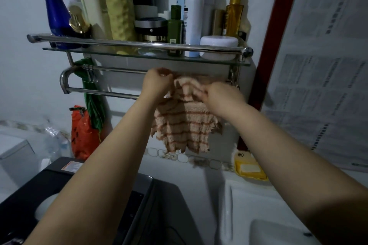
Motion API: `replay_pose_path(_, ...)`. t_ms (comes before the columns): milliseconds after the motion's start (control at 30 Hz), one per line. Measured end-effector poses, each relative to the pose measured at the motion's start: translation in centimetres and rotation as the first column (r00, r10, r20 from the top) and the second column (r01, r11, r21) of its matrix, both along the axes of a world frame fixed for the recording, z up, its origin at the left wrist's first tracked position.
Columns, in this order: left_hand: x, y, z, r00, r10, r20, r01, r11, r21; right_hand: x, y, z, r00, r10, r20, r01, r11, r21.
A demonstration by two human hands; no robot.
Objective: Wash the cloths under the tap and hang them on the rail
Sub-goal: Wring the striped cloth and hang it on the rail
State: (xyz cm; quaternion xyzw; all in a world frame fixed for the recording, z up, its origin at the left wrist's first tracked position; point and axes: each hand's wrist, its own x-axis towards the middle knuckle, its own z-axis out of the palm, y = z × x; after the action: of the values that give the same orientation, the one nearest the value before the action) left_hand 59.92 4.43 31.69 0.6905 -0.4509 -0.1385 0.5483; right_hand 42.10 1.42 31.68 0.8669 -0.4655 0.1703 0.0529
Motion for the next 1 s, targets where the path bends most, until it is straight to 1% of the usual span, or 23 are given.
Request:
replay_pose_path(33,0.3,-0.1,-0.5,0.967,0.046,0.251,-0.088,0.983,0.161,0.0,0.1,-0.4,0.995,-0.023,-0.099,0.025,1.000,0.018)
replay_pose_path(67,0.4,0.0,-1.1,0.884,0.049,0.465,-0.203,0.936,0.287,0.1,0.2,-0.8,0.992,-0.033,-0.122,0.035,0.999,0.012)
replay_pose_path(100,0.5,0.1,-1.6,0.795,0.031,0.606,-0.305,0.884,0.354,0.0,0.4,-0.9,0.996,-0.031,-0.084,0.030,0.999,-0.014)
replay_pose_path(133,0.4,0.2,-2.0,0.730,0.035,0.682,-0.370,0.859,0.353,-0.1,0.5,-1.1,1.000,-0.014,-0.017,0.013,0.998,-0.053)
replay_pose_path(167,0.3,0.4,-2.4,0.695,0.074,0.715,-0.397,0.869,0.296,-0.1,0.6,-1.3,0.999,0.020,0.049,-0.015,0.995,-0.098)
replay_pose_path(200,0.1,0.5,-2.7,0.674,0.129,0.727,-0.388,0.899,0.201,-0.2,0.5,-1.6,0.993,0.061,0.096,-0.048,0.990,-0.132)
replay_pose_path(267,-0.7,0.6,-3.0,0.637,0.206,0.743,-0.277,0.960,-0.029,-0.3,0.3,-2.0,0.989,0.117,0.093,-0.103,0.985,-0.140)
replay_pose_path(300,-1.2,0.4,-3.0,0.613,0.184,0.768,-0.190,0.978,-0.082,-0.3,0.0,-2.2,0.990,0.126,0.064,-0.118,0.986,-0.120)
replay_pose_path(333,-1.7,0.2,-2.9,0.585,0.127,0.801,-0.113,0.991,-0.075,-0.2,-0.2,-2.3,0.991,0.131,0.031,-0.127,0.986,-0.107)
replay_pose_path(400,-2.4,-0.5,-3.0,0.576,-0.013,0.818,-0.071,0.995,0.065,0.0,-0.9,-2.1,0.990,0.137,-0.026,-0.139,0.982,-0.124)
replay_pose_path(533,-2.4,-1.9,-3.5,0.674,-0.159,0.722,-0.215,0.892,0.398,0.4,-2.3,-1.0,0.990,0.104,-0.091,-0.114,0.987,-0.110)
replay_pose_path(600,-2.3,-2.4,-3.1,0.693,-0.243,0.678,-0.180,0.853,0.490,0.5,-2.2,-0.9,0.986,0.083,-0.142,-0.099,0.989,-0.107)
replay_pose_path(633,-2.3,-2.5,-2.8,0.704,-0.248,0.665,-0.155,0.861,0.485,0.4,-2.0,-0.9,0.983,0.084,-0.161,-0.104,0.987,-0.119)
replay_pose_path(667,-2.3,-2.4,-2.6,0.707,-0.197,0.679,-0.157,0.893,0.422,0.3,-1.8,-1.0,0.981,0.094,-0.171,-0.116,0.986,-0.123)
replay_pose_path(700,-2.3,-2.1,-2.7,0.701,-0.072,0.709,-0.194,0.938,0.287,0.0,-1.8,-1.2,0.979,0.106,-0.177,-0.127,0.985,-0.116)
replay_pose_path(733,-2.4,-1.6,-2.9,0.669,0.093,0.737,-0.236,0.967,0.092,-0.2,-1.7,-1.4,0.976,0.114,-0.186,-0.134,0.986,-0.103)
replay_pose_path(767,-2.6,-1.0,-3.1,0.631,0.234,0.739,-0.240,0.966,-0.101,-0.5,-1.7,-1.7,0.973,0.118,-0.200,-0.140,0.985,-0.100)
replay_pose_path(800,-2.7,-0.6,-3.4,0.597,0.306,0.742,-0.202,0.952,-0.230,-0.7,-1.7,-1.9,0.970,0.122,-0.209,-0.148,0.983,-0.111)
replay_pose_path(833,-2.5,-0.8,-3.6,0.569,0.311,0.761,-0.154,0.950,-0.272,-0.8,-1.6,-2.0,0.971,0.130,-0.200,-0.159,0.978,-0.137)
replay_pose_path(867,-2.4,-1.1,-3.7,0.551,0.261,0.793,-0.118,0.965,-0.236,-0.7,-1.5,-2.1,0.976,0.136,-0.172,-0.166,0.971,-0.171)
replay_pose_path(933,-1.9,-1.9,-3.8,0.576,0.097,0.812,-0.105,0.994,-0.045,-0.5,-1.5,-1.8,0.986,0.120,-0.114,-0.142,0.966,-0.215)
replay_pose_path(967,-1.7,-2.2,-4.0,0.593,0.035,0.805,-0.109,0.993,0.037,-0.3,-1.5,-1.5,0.990,0.088,-0.110,-0.109,0.972,-0.208)
replay_pose_path(1000,-1.6,-2.3,-4.4,0.600,0.007,0.800,-0.109,0.991,0.073,-0.2,-1.8,-1.3,0.990,0.042,-0.132,-0.066,0.981,-0.184)
